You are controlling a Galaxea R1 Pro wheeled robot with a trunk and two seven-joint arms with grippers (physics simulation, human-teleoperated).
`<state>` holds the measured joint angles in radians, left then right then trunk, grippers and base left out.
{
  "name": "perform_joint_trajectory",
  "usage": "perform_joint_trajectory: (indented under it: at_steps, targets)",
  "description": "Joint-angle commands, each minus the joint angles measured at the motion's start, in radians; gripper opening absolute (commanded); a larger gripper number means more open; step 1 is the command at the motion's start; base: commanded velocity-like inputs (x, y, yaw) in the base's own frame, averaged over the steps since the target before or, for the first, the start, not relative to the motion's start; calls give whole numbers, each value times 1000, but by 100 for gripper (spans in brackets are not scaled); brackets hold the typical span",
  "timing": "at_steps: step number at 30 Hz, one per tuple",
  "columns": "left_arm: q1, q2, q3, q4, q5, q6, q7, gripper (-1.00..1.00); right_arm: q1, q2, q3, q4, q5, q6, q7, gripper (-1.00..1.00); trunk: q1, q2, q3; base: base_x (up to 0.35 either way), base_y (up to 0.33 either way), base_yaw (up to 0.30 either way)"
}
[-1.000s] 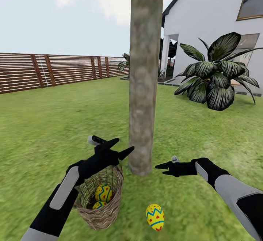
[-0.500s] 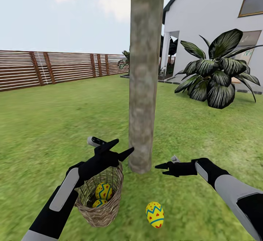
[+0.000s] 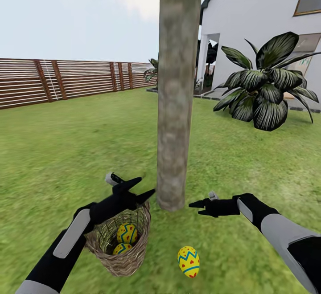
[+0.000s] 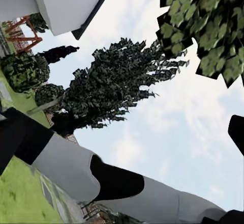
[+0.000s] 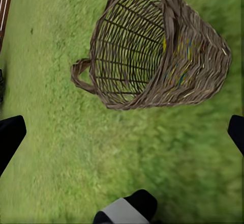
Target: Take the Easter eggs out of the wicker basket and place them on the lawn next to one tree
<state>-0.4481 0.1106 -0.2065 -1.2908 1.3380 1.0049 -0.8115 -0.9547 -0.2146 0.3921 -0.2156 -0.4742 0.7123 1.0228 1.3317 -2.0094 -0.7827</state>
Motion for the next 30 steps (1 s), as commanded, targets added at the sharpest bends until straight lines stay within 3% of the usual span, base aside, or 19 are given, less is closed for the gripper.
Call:
perform_joint_trajectory:
  at_steps: [1, 8, 12, 16, 26, 30]
  targets:
    - [0, 8, -2, 13, 2, 3, -2, 100, 1, 2, 5, -1, -6, 5, -2, 100, -4, 7, 1, 0, 0, 0]
    - [-1, 31, 0, 116, -2, -2, 1, 100, 5, 62, 5, -3, -6, -21, -90, 100, -31, 56, 12, 0, 0, 0]
    - [0, 75, 2, 119, -1, -2, 0, 100, 5, 100, 5, -4, -5, -57, -218, 100, -46, 84, 18, 0, 0, 0]
    - [-1, 105, 4, 115, 1, -2, -1, 100, 5, 109, 6, -5, -5, -62, -290, 100, -62, 112, 24, 0, 0, 0]
    - [-1, 117, 9, 119, 0, 0, -2, 100, 5, 110, 7, -19, -4, -52, -292, 100, -100, 182, 40, 0, 0, 0]
    - [-1, 140, 10, 115, 2, 0, -5, 100, 5, 110, 7, -20, -4, -51, -291, 100, -115, 210, 46, 0, 0, 0]
